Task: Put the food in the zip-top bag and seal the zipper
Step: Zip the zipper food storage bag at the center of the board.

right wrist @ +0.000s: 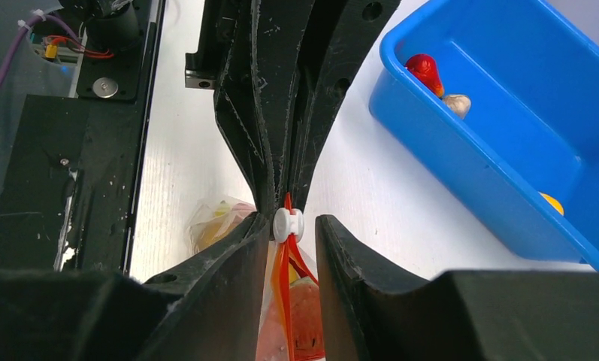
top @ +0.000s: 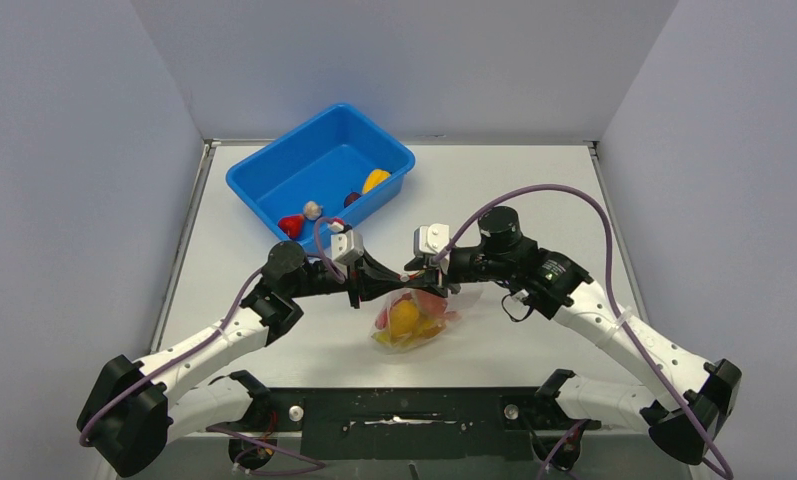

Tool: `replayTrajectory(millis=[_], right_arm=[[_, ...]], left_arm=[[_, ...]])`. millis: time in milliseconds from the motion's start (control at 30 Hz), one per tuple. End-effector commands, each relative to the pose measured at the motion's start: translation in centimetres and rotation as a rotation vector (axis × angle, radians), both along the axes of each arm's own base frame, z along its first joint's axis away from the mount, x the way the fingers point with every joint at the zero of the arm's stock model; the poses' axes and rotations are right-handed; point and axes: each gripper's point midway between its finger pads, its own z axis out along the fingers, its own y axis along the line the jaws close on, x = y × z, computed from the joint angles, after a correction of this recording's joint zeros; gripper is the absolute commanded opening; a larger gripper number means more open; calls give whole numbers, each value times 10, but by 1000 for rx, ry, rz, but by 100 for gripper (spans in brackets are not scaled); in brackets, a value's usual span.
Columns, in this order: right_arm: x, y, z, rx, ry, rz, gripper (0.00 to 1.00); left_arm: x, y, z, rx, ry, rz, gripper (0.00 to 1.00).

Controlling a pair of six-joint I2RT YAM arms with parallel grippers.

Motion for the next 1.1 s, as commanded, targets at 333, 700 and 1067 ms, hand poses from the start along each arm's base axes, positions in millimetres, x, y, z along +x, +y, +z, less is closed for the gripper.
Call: replayTrajectory(millis=[333, 700, 1067], right_arm=[[-4, 10, 14, 31, -18, 89, 13], [6, -2, 2, -8, 9, 50, 0], [16, -31, -11, -75, 2, -27, 0]], left_arm=[[-3, 3, 16, -44, -89, -5, 0], [-2, 10, 19, -52, -115, 26, 0], [3, 24, 24, -60, -140, 88, 0]])
